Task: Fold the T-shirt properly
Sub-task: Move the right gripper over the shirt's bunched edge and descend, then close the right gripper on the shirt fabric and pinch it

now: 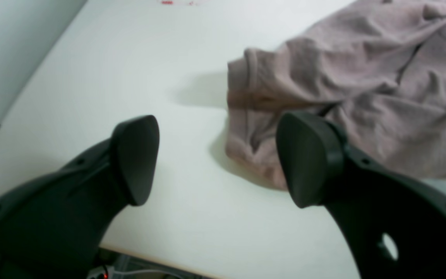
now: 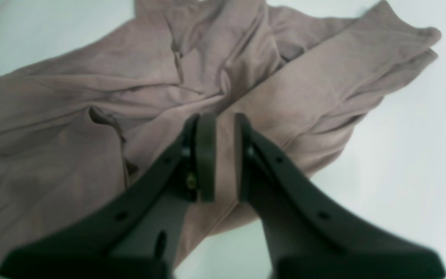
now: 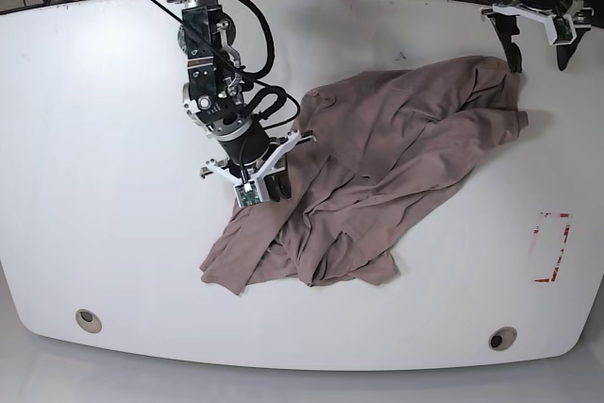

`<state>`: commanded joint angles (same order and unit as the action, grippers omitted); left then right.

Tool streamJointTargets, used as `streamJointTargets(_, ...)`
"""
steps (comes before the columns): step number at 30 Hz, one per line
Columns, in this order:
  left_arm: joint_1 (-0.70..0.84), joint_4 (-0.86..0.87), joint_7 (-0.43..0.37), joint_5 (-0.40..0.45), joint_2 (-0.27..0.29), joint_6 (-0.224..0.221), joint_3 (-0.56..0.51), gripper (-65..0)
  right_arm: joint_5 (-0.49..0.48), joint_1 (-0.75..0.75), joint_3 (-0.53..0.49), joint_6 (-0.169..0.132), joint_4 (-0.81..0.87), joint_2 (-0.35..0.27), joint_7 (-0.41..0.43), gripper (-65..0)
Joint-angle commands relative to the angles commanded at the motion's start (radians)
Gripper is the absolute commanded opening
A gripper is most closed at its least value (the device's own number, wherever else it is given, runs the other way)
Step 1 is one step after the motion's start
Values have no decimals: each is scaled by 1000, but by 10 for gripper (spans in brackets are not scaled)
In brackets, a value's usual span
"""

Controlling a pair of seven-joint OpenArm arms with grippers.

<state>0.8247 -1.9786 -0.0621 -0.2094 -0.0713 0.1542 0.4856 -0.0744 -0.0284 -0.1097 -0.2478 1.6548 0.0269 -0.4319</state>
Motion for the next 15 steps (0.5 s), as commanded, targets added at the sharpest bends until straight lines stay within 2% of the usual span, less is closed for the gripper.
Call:
streamJointTargets(4,2,0,0,-2,0,0,0,-178,0,18,-6,-11,18,2,-2,-564)
streamJointTargets(10,2,0,0,-2,0,2,0,-178,-2,37,-51,-11,51,2,-3,-550)
streamJointTargets(15,2,0,0,-2,0,2,0,-176,-2,63,-95,-12,60,2,-3,-441)
